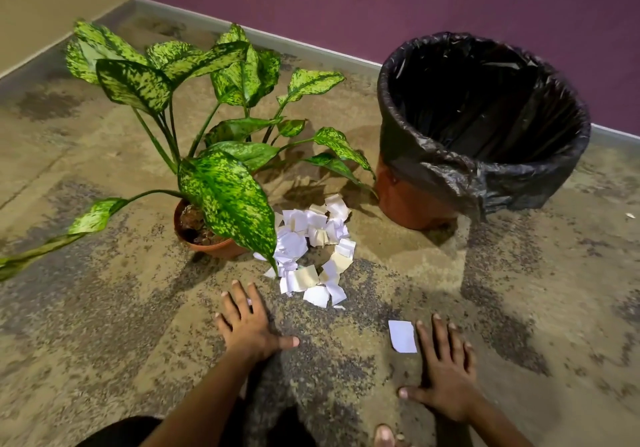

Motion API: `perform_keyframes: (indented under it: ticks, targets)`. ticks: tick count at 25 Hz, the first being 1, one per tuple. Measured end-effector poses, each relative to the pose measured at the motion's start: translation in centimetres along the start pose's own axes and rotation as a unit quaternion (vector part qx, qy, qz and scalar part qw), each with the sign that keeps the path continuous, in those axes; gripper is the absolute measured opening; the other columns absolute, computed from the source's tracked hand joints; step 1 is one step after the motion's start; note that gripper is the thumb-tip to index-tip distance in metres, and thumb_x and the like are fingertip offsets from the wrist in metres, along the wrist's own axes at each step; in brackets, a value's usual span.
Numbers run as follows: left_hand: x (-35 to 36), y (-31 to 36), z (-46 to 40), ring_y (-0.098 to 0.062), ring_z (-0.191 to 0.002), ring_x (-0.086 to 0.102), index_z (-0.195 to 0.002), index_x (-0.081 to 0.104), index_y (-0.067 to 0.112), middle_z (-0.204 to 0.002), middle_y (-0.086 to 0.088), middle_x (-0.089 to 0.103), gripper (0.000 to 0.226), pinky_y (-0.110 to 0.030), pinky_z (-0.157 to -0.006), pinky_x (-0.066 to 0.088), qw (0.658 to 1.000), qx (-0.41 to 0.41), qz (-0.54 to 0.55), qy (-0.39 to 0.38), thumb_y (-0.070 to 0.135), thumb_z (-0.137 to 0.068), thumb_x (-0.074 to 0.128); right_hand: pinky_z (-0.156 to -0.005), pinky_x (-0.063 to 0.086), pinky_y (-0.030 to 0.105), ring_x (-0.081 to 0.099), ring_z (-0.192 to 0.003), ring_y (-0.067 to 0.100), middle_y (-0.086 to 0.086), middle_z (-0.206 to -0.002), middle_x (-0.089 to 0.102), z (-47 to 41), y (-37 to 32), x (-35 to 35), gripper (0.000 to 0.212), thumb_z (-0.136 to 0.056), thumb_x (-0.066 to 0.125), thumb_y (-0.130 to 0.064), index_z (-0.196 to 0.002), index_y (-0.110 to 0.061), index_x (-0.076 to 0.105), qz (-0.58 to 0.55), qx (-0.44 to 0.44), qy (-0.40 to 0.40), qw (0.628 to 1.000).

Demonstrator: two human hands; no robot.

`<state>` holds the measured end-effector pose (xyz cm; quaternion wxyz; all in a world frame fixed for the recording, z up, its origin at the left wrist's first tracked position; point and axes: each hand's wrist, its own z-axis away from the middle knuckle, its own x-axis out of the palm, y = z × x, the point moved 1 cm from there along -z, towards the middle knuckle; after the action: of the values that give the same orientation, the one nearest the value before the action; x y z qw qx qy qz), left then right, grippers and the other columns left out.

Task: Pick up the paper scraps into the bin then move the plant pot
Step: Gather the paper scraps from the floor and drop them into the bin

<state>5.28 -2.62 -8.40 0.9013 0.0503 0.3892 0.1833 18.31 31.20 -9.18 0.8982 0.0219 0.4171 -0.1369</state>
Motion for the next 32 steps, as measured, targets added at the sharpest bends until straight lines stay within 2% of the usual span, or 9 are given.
perform_keyframes:
  ticks: [3,7,13,15,17,20,24,28,32]
  targets:
    - [-0.5,0.0,0.3,-0.044,-0.132,-0.038,-0.134,-0.042,0.011,-0.133,-0.017,-0.054,0.159,-0.064,-0.107,-0.012,1.000,0.003,0.000,-0.020,0.093,-0.039,0.055,-0.112,-0.011,0.053,-0.052,-0.123,0.027,-0.002,-0.136,-0.057,0.1,-0.1,-0.6,0.135,-0.044,0.031,-0.101,-0.136,-0.032,-0.039,-0.002,-0.008,-0.035,0.999]
    - [-0.5,0.0,0.4,-0.044,-0.131,-0.038,-0.131,-0.044,0.010,-0.131,-0.017,-0.056,0.158,-0.064,-0.105,-0.014,0.999,0.009,0.005,-0.035,0.094,-0.040,0.053,-0.112,-0.011,0.055,-0.053,-0.121,0.028,-0.004,-0.132,-0.061,0.1,-0.2,-1.1,0.133,-0.047,0.035,-0.100,-0.134,-0.035,-0.042,0.002,-0.014,-0.058,0.998]
    - [-0.6,-0.1,0.3,-0.043,-0.123,-0.045,-0.109,-0.058,0.013,-0.126,-0.019,-0.058,0.154,-0.065,-0.102,-0.017,0.999,0.007,-0.006,-0.044,0.095,-0.038,0.052,-0.112,-0.010,0.054,-0.048,-0.126,0.027,-0.005,-0.129,-0.062,0.2,-0.2,-1.2,0.133,-0.052,0.042,-0.095,-0.134,-0.033,-0.042,0.018,-0.013,-0.063,0.998]
    - [-0.5,-0.1,0.3,-0.040,-0.118,-0.048,-0.109,-0.059,0.014,-0.123,-0.017,-0.062,0.156,-0.065,-0.099,-0.019,0.999,0.011,-0.011,-0.039,0.095,-0.036,0.052,-0.112,-0.010,0.054,-0.049,-0.125,0.027,-0.005,-0.129,-0.062,0.2,-0.1,-1.1,0.131,-0.052,0.040,-0.095,-0.136,-0.032,-0.040,0.017,-0.016,-0.068,0.997]
    - [-0.2,-0.3,0.3,-0.039,-0.118,-0.049,-0.117,-0.056,0.015,-0.120,-0.013,-0.065,0.157,-0.065,-0.100,-0.020,0.999,0.018,-0.016,-0.033,0.095,-0.036,0.053,-0.112,-0.011,0.054,-0.051,-0.123,0.028,-0.004,-0.130,-0.061,0.2,0.0,-1.0,0.130,-0.051,0.032,-0.096,-0.138,-0.031,-0.038,0.010,-0.022,-0.063,0.998]
    - [0.3,-0.3,0.3,-0.039,-0.123,-0.048,-0.131,-0.044,0.015,-0.124,-0.011,-0.063,0.155,-0.065,-0.103,-0.016,0.999,0.028,-0.031,-0.025,0.094,-0.039,0.053,-0.113,-0.011,0.053,-0.045,-0.130,0.027,-0.003,-0.137,-0.056,0.4,-0.2,-0.6,0.126,-0.049,0.021,-0.098,-0.140,-0.030,-0.035,0.001,-0.014,-0.033,0.999]
    - [0.3,-0.2,0.6,-0.042,-0.128,-0.043,-0.137,-0.037,0.011,-0.126,-0.012,-0.060,0.152,-0.066,-0.104,-0.014,0.998,0.033,-0.046,-0.021,0.093,-0.044,0.051,-0.114,-0.011,0.054,-0.034,-0.139,0.029,0.000,-0.147,-0.044,1.0,-1.0,-0.2,0.122,-0.049,0.007,-0.100,-0.144,-0.031,-0.027,-0.010,0.011,0.028,0.999]
    - [0.4,0.0,-0.1,-0.036,-0.123,-0.049,-0.136,-0.038,0.011,-0.128,-0.011,-0.060,0.153,-0.065,-0.103,-0.017,0.996,0.065,-0.067,-0.009,0.100,-0.036,0.035,-0.113,-0.006,0.059,-0.019,-0.143,0.040,0.012,-0.158,-0.022,-0.8,-4.8,-0.3,0.109,-0.064,0.006,-0.091,-0.150,-0.028,-0.013,-0.071,0.044,0.093,0.992]
    - [0.4,0.8,-1.9,-0.029,-0.138,-0.034,-0.143,-0.027,0.008,-0.149,-0.011,-0.038,0.157,-0.057,-0.105,-0.019,0.983,0.134,-0.114,0.057,0.103,-0.033,0.034,-0.114,-0.010,0.052,-0.018,-0.144,0.036,0.016,-0.158,-0.019,-5.8,-7.9,-2.5,0.097,-0.079,0.008,-0.082,-0.151,-0.020,-0.013,-0.064,-0.026,0.159,0.985]
